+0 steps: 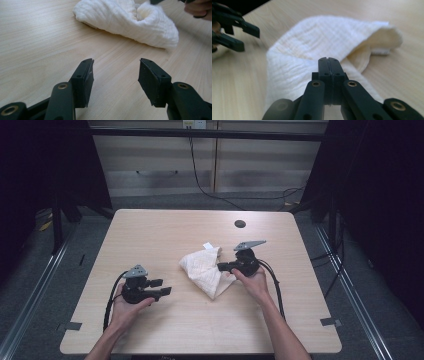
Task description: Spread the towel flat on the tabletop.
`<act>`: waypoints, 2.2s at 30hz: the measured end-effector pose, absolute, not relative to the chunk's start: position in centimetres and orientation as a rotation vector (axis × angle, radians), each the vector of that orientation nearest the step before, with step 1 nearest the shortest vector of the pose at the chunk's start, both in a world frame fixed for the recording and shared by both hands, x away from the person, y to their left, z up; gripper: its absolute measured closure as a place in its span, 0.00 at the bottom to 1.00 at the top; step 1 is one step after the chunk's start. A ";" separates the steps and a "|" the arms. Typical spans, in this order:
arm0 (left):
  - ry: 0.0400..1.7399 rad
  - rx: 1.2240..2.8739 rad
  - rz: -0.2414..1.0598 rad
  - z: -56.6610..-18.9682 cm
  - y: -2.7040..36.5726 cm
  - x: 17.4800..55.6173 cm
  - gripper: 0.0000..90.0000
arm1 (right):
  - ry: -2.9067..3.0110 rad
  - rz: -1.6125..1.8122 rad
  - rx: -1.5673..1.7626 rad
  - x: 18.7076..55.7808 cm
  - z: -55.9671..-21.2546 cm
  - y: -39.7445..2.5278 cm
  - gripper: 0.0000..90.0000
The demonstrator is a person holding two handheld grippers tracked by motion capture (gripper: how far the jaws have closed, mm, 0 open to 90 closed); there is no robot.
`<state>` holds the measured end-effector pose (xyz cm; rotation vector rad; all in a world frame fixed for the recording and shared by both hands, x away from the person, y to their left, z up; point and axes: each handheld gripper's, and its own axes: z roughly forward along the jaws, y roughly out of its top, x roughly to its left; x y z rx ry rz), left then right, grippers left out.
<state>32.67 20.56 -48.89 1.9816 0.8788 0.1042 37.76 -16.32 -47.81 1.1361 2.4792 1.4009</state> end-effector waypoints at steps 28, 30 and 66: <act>0.861 1.925 0.128 -46.6 20.3 33.3 0.52 | 2.713 1.395 0.950 31.4 -51.1 -13.2 1.00; 0.855 1.903 0.118 -46.3 19.7 33.7 0.50 | 2.725 1.380 0.930 31.0 -51.0 -13.0 1.00; 0.696 2.183 -0.028 -49.7 18.2 28.4 0.81 | 2.636 1.200 0.937 29.3 -50.0 -16.1 1.00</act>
